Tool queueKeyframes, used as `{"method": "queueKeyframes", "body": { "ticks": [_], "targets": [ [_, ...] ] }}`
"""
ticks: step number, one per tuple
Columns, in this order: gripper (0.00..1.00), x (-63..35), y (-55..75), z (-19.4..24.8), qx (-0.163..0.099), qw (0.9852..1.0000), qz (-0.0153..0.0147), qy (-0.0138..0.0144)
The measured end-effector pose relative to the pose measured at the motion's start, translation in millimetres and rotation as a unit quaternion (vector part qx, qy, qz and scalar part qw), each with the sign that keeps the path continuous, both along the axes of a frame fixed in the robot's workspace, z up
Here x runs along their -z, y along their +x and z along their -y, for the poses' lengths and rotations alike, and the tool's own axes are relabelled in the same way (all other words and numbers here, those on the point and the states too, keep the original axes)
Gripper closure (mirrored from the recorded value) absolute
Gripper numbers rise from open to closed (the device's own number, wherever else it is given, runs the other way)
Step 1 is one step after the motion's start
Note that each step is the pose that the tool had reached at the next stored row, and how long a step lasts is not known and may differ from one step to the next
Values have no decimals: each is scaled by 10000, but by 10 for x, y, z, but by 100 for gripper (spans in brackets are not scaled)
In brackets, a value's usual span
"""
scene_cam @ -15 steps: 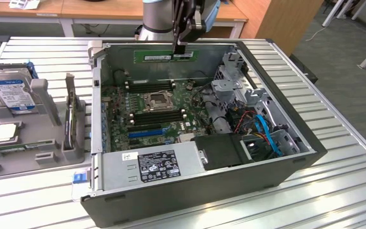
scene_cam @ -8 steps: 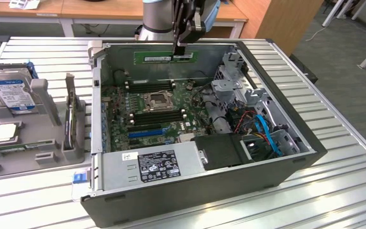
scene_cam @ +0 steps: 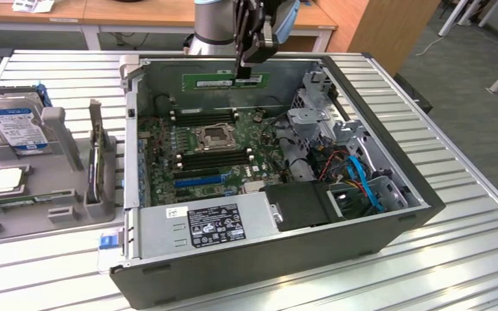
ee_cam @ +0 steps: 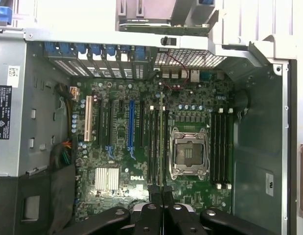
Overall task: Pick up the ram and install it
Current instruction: 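Insert the ram into the slot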
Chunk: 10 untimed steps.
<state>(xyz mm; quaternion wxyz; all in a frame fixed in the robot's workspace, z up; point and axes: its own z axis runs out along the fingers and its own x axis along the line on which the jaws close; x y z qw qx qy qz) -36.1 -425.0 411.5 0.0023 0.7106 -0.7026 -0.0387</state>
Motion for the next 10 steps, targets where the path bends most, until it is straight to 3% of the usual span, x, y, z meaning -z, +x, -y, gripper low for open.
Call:
{"method": "queueKeyframes", "body": {
  "ticks": [10],
  "targets": [
    [89,88,0,0,0,10000,0,0]
  ]
}}
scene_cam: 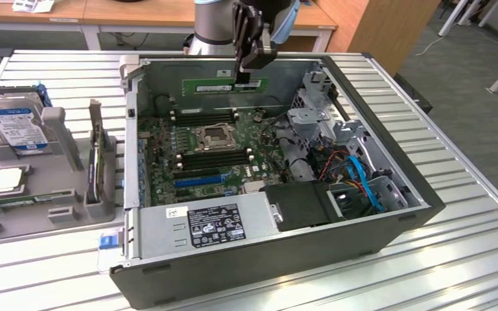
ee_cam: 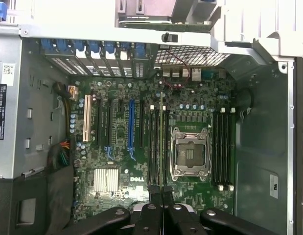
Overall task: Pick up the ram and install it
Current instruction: 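Insert the ram into the slot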
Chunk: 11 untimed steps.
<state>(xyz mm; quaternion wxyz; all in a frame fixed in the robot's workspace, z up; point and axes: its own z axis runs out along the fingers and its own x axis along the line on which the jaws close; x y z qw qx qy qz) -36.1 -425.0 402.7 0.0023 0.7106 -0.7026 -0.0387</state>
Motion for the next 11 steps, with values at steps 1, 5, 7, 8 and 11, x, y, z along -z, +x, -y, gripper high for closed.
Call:
{"method": "queueKeyframes", "body": {
  "ticks": [1,5,7,8,11],
  "targets": [
    [89,7,0,0,0,10000,0,0],
    [89,38,0,0,0,10000,0,0],
    [89,54,0,0,0,10000,0,0],
    [89,63,0,0,0,10000,0,0],
    [89,89,0,0,0,10000,0,0]
  ]
}}
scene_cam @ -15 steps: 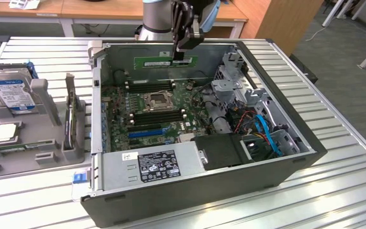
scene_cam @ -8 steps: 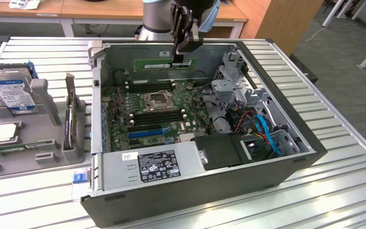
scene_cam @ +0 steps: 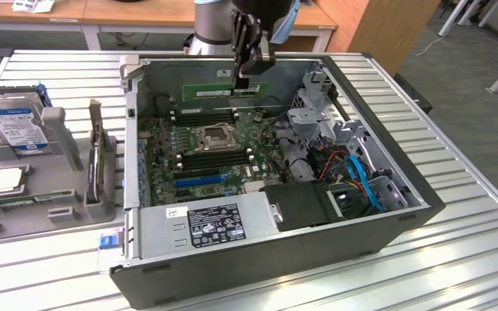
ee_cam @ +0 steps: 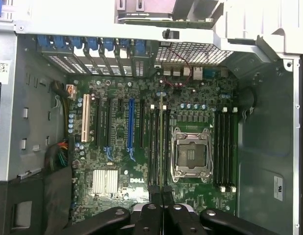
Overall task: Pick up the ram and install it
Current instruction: 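Insert the ram into the slot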
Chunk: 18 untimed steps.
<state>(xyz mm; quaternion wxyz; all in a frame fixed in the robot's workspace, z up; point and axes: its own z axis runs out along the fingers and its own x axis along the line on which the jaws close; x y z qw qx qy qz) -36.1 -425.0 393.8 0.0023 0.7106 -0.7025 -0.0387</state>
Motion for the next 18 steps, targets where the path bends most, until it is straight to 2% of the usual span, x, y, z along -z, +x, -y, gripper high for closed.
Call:
{"method": "queueKeyframes", "body": {
  "ticks": [18],
  "targets": [
    [89,123,0,0,0,10000,0,0]
  ]
}}
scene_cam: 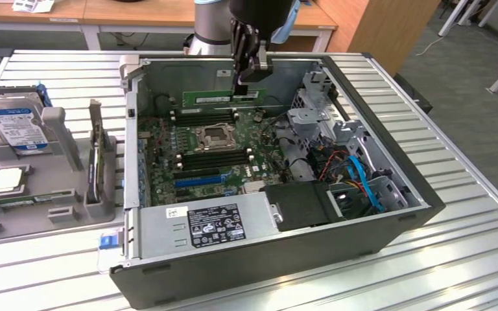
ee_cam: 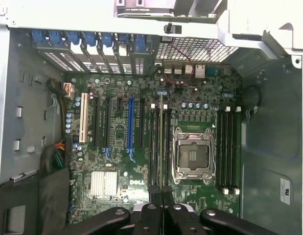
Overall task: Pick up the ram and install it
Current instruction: 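Insert the ram into the slot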
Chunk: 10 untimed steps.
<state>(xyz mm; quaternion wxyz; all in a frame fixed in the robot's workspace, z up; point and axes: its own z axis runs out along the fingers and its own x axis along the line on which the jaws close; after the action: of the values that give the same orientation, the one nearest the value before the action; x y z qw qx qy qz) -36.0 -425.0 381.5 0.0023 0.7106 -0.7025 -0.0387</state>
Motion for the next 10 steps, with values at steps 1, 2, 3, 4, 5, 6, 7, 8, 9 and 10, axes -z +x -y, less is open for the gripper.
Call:
{"method": "queueKeyframes", "body": {
  "ticks": [1,2,3,4,5,6,7,8,9,10],
  "targets": [
    [89,6,0,0,0,10000,0,0],
    [89,12,0,0,0,10000,0,0],
    [89,19,0,0,0,10000,0,0],
    [89,25,0,0,0,10000,0,0],
    [89,31,0,0,0,10000,0,0],
    [89,37,0,0,0,10000,0,1],
    [89,44,0,0,0,10000,0,1],
    [89,50,0,0,0,10000,0,0],
    [89,56,0,0,0,10000,0,0],
    [89,63,0,0,0,10000,0,0]
  ]
}}
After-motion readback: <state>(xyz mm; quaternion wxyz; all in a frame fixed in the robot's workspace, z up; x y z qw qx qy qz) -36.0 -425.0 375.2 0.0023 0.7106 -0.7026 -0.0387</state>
